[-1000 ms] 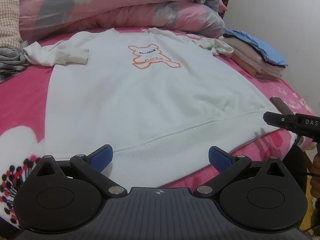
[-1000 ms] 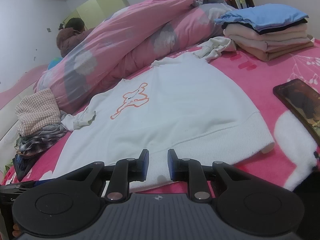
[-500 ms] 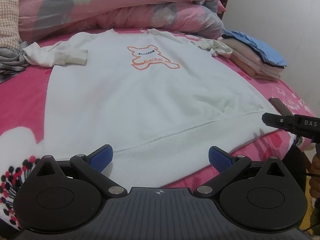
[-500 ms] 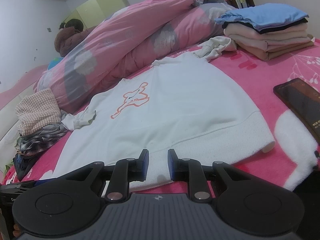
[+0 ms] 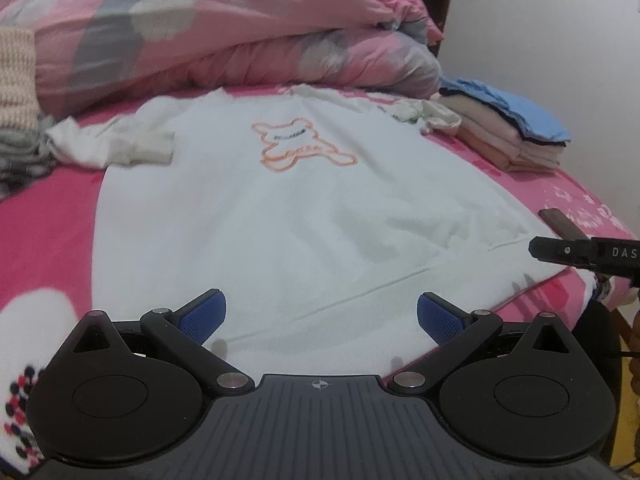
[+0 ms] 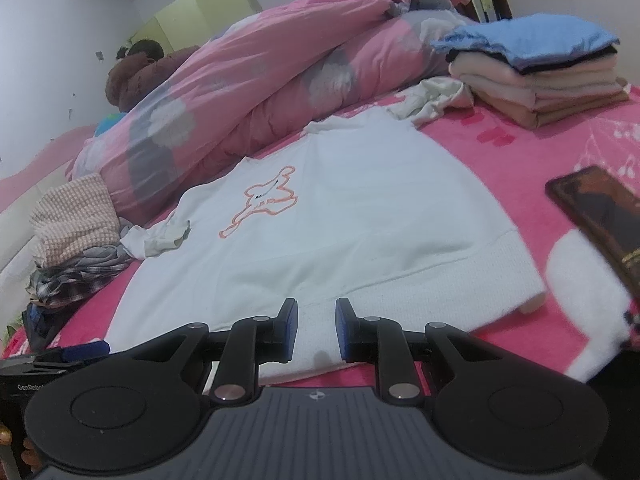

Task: Fold clothes

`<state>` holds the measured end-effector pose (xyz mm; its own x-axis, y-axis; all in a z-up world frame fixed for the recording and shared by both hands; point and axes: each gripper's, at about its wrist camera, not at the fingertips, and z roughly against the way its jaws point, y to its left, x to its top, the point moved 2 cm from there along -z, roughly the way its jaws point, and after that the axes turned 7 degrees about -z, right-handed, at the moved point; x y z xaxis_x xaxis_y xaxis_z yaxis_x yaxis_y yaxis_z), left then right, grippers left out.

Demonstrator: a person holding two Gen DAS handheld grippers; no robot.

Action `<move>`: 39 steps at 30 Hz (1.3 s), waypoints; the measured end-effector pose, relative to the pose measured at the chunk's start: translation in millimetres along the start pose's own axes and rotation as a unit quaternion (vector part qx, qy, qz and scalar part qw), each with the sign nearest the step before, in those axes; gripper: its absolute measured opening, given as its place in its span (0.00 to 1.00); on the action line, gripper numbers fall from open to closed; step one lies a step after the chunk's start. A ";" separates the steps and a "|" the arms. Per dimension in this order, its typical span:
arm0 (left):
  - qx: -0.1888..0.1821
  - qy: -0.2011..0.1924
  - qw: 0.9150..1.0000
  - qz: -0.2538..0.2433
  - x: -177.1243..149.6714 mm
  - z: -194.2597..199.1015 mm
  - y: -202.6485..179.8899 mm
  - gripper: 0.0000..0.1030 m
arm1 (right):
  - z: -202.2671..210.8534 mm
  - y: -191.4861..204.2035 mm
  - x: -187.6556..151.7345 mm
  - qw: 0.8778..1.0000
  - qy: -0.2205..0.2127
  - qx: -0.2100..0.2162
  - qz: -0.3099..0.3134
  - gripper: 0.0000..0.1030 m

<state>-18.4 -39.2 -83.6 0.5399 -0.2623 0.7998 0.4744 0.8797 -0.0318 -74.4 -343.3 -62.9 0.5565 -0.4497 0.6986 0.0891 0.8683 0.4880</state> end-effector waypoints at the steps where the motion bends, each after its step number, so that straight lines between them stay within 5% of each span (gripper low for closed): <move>1: 0.000 -0.007 1.000 -0.006 1.0 0.2 -2.1 0.96 | 0.9 0.0 1.8 1.000 -0.003 -0.001 0.004 0.21; 4: -0.006 -0.025 0.999 -0.030 1.1 -0.1 -10.2 0.84 | -2.1 5.2 8.1 1.000 -0.002 -0.001 0.023 0.21; 6: -0.017 -0.026 0.999 -0.042 -2.2 -3.0 -14.0 0.61 | -8.1 14.3 12.2 0.999 0.006 0.007 0.043 0.21; 8: -0.030 -0.021 0.998 -0.051 -6.8 -7.2 -16.7 0.49 | -17.3 27.1 15.8 0.997 0.019 0.018 0.067 0.21; 12: -0.053 -0.011 0.996 -0.069 -17.8 -14.1 -20.8 0.38 | -45.7 51.4 24.1 0.992 0.057 0.015 0.109 0.20; 22: -0.078 -0.011 0.995 -0.064 -36.4 -17.5 -11.2 0.36 | -179.5 60.6 63.3 0.974 0.164 -0.054 0.148 0.17; 28: -0.089 -0.017 0.993 -0.069 -38.7 -16.4 -10.1 0.37 | -212.1 31.6 115.6 0.986 0.108 -0.109 0.071 0.15; 33: -0.113 -0.020 0.992 -0.059 -40.8 -13.9 -6.0 0.45 | -161.0 43.5 105.0 0.988 0.144 -0.024 0.049 0.17; 37: -0.118 -0.021 0.991 -0.051 -41.8 -10.4 -4.9 0.48 | -157.1 89.8 60.9 0.965 0.216 0.032 0.148 0.17; 39: -0.116 -0.020 0.992 -0.043 -41.8 -5.8 -3.7 0.49 | -185.4 96.8 49.8 0.957 0.237 0.024 0.163 0.17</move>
<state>-38.7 -33.9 -120.4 0.4648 -0.3120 0.8286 0.6667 0.7391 -0.0957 115.1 -242.9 -77.8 0.8622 -0.0014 0.5066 -0.1845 0.9304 0.3167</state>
